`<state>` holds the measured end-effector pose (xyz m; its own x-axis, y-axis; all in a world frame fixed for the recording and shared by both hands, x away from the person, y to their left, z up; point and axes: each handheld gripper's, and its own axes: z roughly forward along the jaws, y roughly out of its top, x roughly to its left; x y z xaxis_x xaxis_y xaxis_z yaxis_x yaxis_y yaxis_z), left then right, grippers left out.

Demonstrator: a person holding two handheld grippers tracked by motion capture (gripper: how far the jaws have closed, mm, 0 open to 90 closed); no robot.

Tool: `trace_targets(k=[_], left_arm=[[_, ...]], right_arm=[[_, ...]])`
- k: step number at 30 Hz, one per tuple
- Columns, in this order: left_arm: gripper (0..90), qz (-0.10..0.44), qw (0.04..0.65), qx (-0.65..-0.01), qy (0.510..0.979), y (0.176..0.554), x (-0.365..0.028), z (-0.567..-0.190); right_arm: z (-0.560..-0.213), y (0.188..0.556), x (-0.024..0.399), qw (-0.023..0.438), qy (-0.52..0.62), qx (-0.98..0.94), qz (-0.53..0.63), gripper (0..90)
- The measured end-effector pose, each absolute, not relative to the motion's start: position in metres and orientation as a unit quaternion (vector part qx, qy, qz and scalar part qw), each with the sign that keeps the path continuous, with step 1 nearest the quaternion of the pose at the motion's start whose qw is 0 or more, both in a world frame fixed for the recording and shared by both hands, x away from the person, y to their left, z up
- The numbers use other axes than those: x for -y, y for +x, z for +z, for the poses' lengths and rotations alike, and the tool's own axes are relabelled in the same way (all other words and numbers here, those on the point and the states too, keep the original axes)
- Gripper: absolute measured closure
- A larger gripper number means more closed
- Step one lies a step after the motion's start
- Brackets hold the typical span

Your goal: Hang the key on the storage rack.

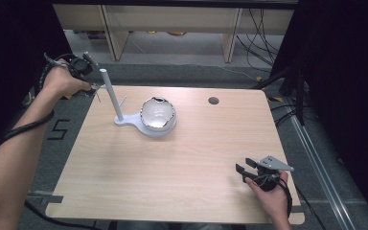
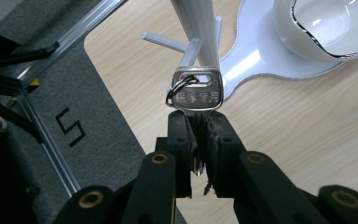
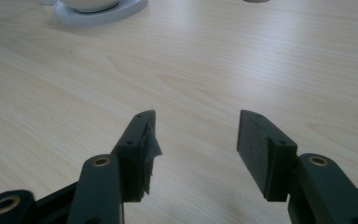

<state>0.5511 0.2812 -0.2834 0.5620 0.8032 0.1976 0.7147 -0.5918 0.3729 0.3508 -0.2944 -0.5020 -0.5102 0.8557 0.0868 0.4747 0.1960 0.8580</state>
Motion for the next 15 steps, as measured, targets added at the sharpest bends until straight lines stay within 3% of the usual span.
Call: trace_targets(k=[15], left_arm=[[80.9, 0.165, 0.115, -0.449, 0.871, 0.5584, -0.2879, -0.2803]], right_arm=[[-0.5033, 0.3511, 0.2941, 0.212, 0.448, -0.744, 0.448, 47.5]])
